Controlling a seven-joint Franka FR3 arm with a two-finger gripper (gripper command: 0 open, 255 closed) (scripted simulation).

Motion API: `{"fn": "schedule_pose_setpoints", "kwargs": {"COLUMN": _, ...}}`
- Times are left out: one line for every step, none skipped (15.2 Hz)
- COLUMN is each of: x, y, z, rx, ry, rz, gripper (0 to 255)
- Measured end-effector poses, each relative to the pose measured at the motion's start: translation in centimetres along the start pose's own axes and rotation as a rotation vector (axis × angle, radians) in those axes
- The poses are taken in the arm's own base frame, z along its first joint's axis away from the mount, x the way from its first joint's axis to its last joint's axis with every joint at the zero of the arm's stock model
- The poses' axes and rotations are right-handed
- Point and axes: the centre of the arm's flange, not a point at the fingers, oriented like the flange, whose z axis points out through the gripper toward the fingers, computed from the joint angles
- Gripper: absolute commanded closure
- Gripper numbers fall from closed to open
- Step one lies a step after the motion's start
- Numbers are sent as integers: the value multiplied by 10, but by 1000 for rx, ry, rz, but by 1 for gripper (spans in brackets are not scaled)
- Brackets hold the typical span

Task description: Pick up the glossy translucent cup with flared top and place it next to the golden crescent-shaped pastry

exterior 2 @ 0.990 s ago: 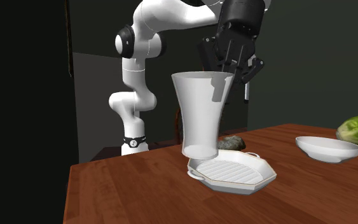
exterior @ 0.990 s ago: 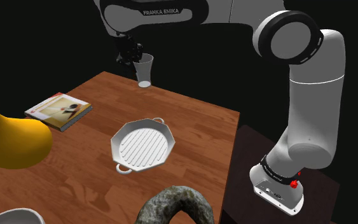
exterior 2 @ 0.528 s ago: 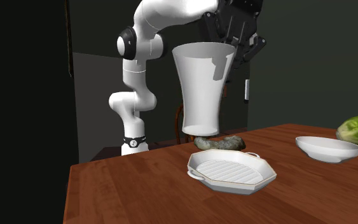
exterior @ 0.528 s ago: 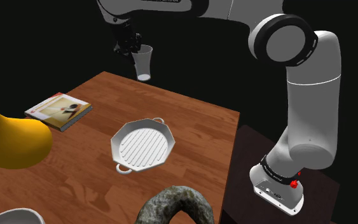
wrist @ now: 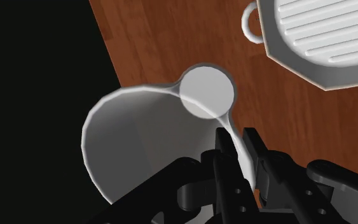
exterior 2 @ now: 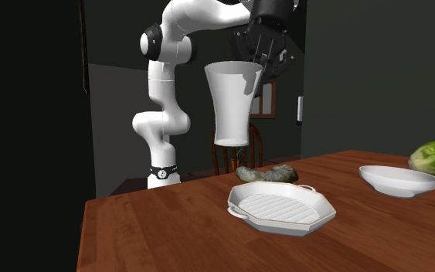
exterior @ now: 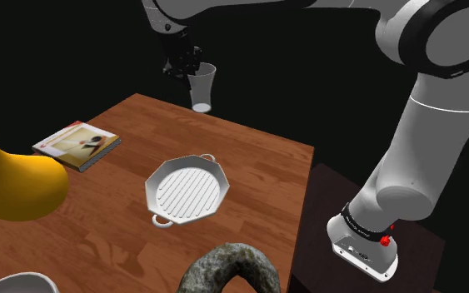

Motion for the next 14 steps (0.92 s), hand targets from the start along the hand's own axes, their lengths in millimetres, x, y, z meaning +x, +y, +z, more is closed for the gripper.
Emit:
{"fn": "schedule_pose_setpoints", "kwargs": {"x": -12, "y": -2, "z": 0, "rx": 0, "ry": 0, "rz": 0, "gripper": 255}}
{"fn": "schedule_pose_setpoints", "kwargs": {"x": -24, "y": -2, "z": 0, "rx": 0, "ry": 0, "rz": 0, "gripper": 255}}
{"fn": "schedule_pose_setpoints", "kwargs": {"x": -38, "y": -5, "z": -2, "rx": 0, "ry": 0, "rz": 0, "gripper": 255}}
{"fn": "schedule_pose_setpoints", "kwargs": {"x": -49, "y": -6, "z": -5, "rx": 0, "ry": 0, "rz": -1, "gripper": 255}}
{"fn": "schedule_pose_setpoints", "kwargs": {"x": -61, "y": -9, "z": -6, "rx": -1, "ry": 0, "rz": -1, "gripper": 255}}
{"fn": "schedule_pose_setpoints", "kwargs": {"x": -74, "y": -9, "z": -6, "rx": -1, "ry": 0, "rz": -1, "gripper": 255}}
{"fn": "schedule_pose_setpoints", "kwargs": {"x": -87, "y": -13, "z": -5, "rx": -1, "ry": 0, "rz": 0, "gripper": 255}}
{"fn": "schedule_pose_setpoints", "kwargs": {"x": -99, "y": -16, "z": -8, "rx": -1, "ry": 0, "rz": -1, "gripper": 255}}
{"fn": "schedule_pose_setpoints", "kwargs": {"x": -114, "y": -16, "z": -10, "rx": -1, "ry": 0, "rz": -1, "gripper": 255}}
{"fn": "schedule_pose_setpoints", "kwargs": {"x": -127, "y": -21, "z": -10, "rx": -1, "ry": 0, "rz": -1, "gripper": 255}}
{"fn": "schedule_pose_setpoints", "kwargs": {"x": -143, "y": -20, "z": -10, "rx": -1, "ry": 0, "rz": 0, "gripper": 255}}
{"fn": "schedule_pose_setpoints", "kwargs": {"x": -155, "y": -22, "z": -11, "rx": -1, "ry": 0, "rz": 0, "gripper": 255}}
{"fn": "schedule_pose_setpoints", "kwargs": {"x": -168, "y": -25, "z": -12, "rx": -1, "ry": 0, "rz": 1, "gripper": 255}}
{"fn": "schedule_pose_setpoints", "kwargs": {"x": -179, "y": -24, "z": -13, "rx": -1, "ry": 0, "rz": 0, "gripper": 255}}
